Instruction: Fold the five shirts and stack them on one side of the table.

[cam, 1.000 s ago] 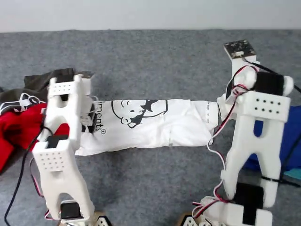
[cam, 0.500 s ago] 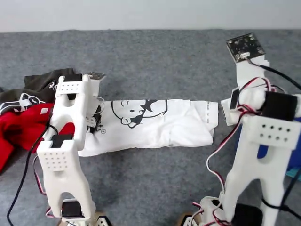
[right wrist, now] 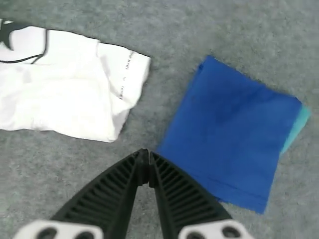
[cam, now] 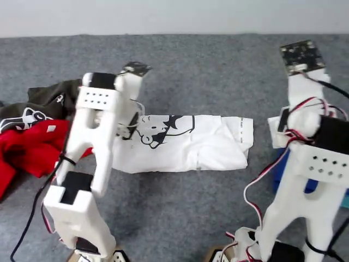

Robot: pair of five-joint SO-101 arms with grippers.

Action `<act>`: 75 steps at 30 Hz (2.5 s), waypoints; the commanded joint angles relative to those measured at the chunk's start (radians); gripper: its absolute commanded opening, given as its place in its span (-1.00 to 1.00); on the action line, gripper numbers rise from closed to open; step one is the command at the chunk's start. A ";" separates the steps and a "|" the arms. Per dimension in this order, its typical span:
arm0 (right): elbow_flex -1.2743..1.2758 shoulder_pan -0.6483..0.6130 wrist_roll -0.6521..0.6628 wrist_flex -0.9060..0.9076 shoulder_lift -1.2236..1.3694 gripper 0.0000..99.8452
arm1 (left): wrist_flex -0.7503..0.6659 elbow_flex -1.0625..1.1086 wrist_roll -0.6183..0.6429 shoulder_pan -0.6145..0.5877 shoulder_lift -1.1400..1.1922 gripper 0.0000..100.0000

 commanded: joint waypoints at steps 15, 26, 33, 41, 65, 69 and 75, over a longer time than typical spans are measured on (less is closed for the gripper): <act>-0.037 0.065 0.011 0.039 -0.045 -0.98 | -0.034 -0.232 0.066 0.354 -0.068 -0.97; -0.037 0.065 0.006 0.039 -0.045 -0.98 | -0.078 -0.484 0.078 0.476 0.170 -0.97; -0.037 0.065 0.005 0.039 -0.045 -0.98 | -0.078 -0.733 0.080 0.528 0.388 -0.97; -0.035 0.065 0.005 0.039 -0.044 -0.98 | -0.068 -0.995 0.095 0.554 0.565 -0.71; 0.069 0.064 0.005 0.041 -0.058 -0.98 | -0.109 -0.832 0.054 0.285 0.539 -0.97; 0.072 0.061 0.005 0.039 -0.099 -0.98 | -0.170 -0.894 0.054 0.336 0.628 -0.97; 0.072 0.067 0.009 0.041 -0.148 -0.98 | -0.209 -1.035 0.052 0.453 0.766 -0.97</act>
